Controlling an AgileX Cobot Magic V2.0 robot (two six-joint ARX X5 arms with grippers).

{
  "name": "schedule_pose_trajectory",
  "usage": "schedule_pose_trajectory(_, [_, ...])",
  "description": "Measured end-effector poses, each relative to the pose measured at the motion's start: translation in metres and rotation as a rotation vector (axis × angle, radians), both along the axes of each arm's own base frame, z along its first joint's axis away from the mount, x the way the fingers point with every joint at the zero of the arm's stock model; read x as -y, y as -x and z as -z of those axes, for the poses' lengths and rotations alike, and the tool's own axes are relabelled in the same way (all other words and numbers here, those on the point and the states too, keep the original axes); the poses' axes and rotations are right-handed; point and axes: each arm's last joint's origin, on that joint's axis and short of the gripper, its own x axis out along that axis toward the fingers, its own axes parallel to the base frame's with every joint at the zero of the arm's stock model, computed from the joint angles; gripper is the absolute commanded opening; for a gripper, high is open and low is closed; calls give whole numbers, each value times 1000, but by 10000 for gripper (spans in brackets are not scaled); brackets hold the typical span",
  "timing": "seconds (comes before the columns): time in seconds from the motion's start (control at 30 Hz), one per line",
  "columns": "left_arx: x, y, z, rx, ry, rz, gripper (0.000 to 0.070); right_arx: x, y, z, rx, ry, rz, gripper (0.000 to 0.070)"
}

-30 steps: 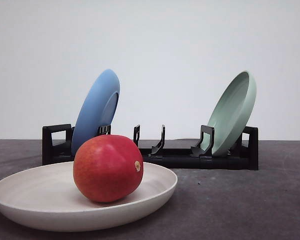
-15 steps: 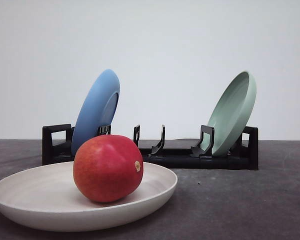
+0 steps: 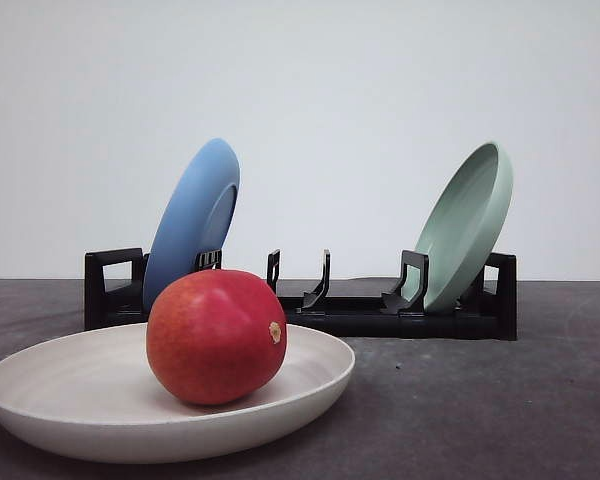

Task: Place pomegranate in white plate

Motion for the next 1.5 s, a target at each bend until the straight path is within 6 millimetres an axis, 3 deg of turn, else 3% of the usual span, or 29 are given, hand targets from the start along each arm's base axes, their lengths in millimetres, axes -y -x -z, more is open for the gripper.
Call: schedule_pose_trajectory(1.5, [0, 0, 0, 0, 0, 0, 0, 0, 0, 0, 0, 0, 0, 19])
